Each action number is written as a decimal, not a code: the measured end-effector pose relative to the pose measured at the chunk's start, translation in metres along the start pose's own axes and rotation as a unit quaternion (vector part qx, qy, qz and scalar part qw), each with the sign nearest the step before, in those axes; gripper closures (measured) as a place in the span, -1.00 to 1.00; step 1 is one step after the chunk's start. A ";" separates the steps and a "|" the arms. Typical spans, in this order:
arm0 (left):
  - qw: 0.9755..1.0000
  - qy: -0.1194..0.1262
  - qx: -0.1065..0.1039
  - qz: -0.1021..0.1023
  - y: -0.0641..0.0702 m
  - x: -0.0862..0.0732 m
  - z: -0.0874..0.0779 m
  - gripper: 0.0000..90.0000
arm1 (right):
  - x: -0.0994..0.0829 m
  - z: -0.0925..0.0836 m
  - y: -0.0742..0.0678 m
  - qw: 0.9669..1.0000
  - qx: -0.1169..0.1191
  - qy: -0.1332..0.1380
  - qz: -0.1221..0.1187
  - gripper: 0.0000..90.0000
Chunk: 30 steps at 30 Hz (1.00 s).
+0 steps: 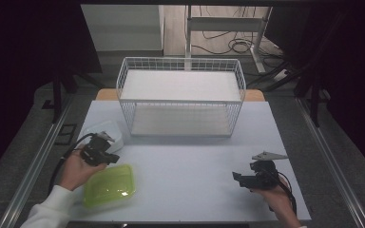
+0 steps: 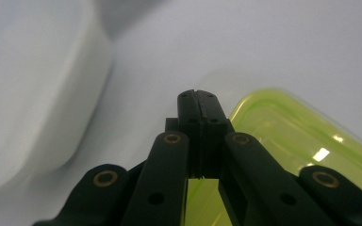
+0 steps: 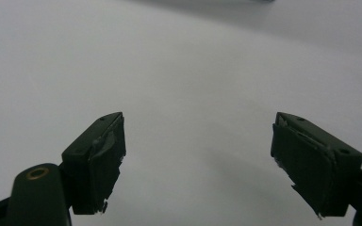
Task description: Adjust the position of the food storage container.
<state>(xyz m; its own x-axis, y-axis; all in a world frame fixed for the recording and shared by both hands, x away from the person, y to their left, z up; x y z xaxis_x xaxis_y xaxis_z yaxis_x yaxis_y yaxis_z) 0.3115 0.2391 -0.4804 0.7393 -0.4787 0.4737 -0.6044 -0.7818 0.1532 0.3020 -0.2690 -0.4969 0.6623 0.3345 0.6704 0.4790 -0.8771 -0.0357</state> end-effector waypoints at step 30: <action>0.994 -0.062 -0.013 -0.090 0.009 -0.115 -0.010 1.00 | 0.001 0.003 -0.006 1.000 -0.008 -0.003 -0.017 -0.61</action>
<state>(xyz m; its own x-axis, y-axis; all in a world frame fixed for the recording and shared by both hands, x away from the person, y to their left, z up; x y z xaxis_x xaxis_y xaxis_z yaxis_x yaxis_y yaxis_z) 0.2180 0.2910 -0.5247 0.8660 -0.3788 0.3265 -0.4654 -0.8495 0.2487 0.3013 -0.2626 -0.4980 0.6496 0.3667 0.6660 0.4924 -0.8704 -0.0009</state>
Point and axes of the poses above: each handheld gripper's, and its own axes: z roughly forward along the jaws, x roughly out of its top, y roughly to its right, the point moved 2 cm from there along z, roughly forward along the jaws, and after that the axes turned 4 degrees about -x, right-handed, at the moved point
